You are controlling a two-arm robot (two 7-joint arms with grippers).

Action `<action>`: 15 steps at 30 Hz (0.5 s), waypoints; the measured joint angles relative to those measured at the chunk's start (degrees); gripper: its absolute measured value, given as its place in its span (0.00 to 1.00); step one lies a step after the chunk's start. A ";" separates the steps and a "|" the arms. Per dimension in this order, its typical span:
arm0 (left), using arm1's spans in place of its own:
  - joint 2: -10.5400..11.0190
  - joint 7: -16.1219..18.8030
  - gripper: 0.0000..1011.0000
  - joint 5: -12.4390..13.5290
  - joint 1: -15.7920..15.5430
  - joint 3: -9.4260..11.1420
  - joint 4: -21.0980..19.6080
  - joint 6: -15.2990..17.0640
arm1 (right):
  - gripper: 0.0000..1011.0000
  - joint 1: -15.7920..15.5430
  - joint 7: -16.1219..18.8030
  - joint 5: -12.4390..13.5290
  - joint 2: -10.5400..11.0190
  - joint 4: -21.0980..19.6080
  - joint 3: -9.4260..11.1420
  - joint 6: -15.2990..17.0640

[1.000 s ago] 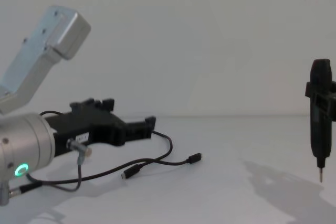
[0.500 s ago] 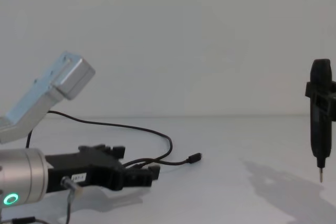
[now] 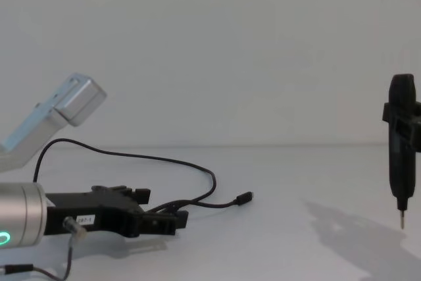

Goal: Pick up the data cable with the one hand.

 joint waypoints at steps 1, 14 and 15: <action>0.00 -0.30 0.99 -0.10 -0.25 0.02 0.31 -0.14 | 0.28 0.00 0.00 0.00 0.00 0.00 0.00 0.00; -0.21 -8.15 0.99 -2.28 -4.88 1.34 5.81 -1.57 | 0.28 0.00 0.00 0.00 0.00 0.00 0.00 0.00; -0.23 -8.67 0.99 -2.41 -5.12 1.46 6.10 -1.57 | 0.28 0.00 0.00 0.00 0.00 0.00 0.00 0.00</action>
